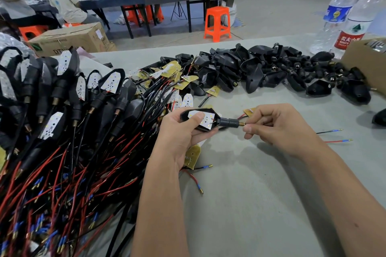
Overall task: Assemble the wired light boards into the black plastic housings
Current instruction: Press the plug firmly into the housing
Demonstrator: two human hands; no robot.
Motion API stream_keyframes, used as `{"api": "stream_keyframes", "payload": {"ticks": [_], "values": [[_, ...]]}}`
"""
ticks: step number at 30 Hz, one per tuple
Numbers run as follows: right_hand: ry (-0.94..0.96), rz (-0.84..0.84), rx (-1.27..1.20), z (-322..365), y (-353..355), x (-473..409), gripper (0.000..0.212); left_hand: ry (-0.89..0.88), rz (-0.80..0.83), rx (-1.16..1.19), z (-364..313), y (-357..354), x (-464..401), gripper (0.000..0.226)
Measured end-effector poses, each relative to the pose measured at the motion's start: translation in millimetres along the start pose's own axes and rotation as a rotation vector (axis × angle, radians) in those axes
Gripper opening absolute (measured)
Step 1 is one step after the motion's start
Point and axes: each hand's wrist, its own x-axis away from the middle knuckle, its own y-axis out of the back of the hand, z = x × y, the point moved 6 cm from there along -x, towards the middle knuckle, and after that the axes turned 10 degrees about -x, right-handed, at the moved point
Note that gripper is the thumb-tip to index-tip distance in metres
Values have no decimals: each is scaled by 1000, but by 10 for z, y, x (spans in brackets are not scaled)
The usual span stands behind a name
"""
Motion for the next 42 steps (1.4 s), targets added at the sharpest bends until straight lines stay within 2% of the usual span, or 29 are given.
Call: {"api": "stream_keyframes", "payload": {"ticks": [7, 11, 20, 25, 29, 33, 36, 40, 42], "values": [[0, 13, 113, -20, -35, -53, 17, 1, -1, -50, 52, -5, -35, 8], [19, 70, 203, -15, -141, -86, 22, -6, -60, -73, 61, -27, -9, 4], [-2, 74, 145, 6, -125, -59, 18, 19, -45, -54, 73, -54, 33, 3], [15, 58, 77, 52, -105, -20, 18, 16, 6, -86, 33, -57, 29, 10], [-48, 102, 66, 29, -195, -26, 14, 20, -46, -151, 15, -27, 38, 11], [-58, 140, 209, 46, -279, -48, 13, -42, -120, -230, -26, -63, 30, 20], [1, 65, 313, 119, -252, -88, 15, -76, -102, -176, -96, -129, 17, 38], [-52, -119, -143, 225, -315, -143, 17, 1, -64, -133, -129, -222, 85, 44], [-86, -171, -344, 321, -501, -223, 20, 89, 62, -188, -107, -276, 186, 50]]}}
